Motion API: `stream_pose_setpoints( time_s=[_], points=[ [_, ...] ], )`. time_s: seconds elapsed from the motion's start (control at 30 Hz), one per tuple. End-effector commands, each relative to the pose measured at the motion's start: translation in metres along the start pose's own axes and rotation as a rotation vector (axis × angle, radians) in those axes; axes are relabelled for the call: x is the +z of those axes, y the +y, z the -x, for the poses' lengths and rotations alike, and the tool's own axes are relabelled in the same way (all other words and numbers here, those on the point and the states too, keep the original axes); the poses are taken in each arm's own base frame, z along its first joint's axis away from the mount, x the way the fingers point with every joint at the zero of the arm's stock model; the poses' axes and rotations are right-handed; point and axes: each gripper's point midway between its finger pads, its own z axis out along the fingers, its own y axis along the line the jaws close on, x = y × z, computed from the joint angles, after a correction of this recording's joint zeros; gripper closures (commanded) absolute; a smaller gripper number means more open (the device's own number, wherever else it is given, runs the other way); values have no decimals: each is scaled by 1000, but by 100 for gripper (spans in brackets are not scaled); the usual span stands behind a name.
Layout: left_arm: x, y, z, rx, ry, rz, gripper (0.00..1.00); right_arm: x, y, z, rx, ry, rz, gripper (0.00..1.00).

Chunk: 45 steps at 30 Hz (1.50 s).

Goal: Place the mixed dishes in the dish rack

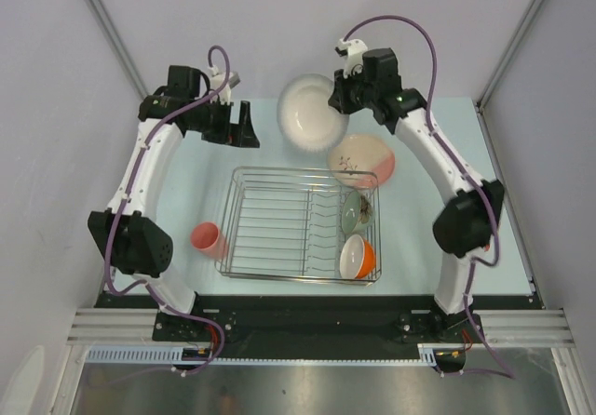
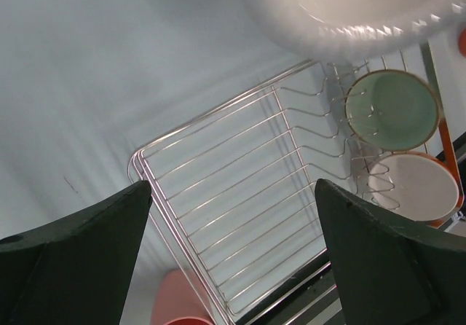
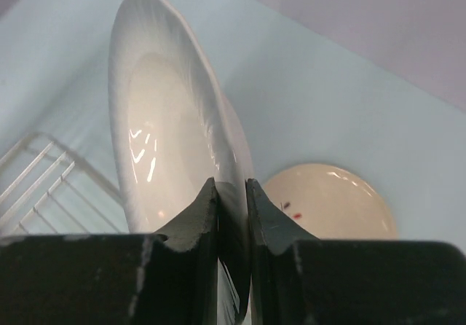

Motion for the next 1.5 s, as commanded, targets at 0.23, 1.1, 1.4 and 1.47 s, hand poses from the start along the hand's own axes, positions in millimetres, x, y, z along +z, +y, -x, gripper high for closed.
stream_pose_setpoints(
  time_s=[0.23, 1.1, 1.4, 1.47],
  points=[
    [1, 7, -2, 32, -38, 38, 0, -157, 90, 39, -663, -362, 24, 100],
    [13, 14, -19, 13, -8, 43, 0, -140, 80, -3, -1193, -258, -142, 100],
    [15, 15, -21, 8, 0, 39, 0, -129, 78, -21, -1221, -230, -120, 100],
    [16, 14, -21, 7, 0, 36, 0, -126, 77, -24, -1222, -222, -114, 100]
  ],
)
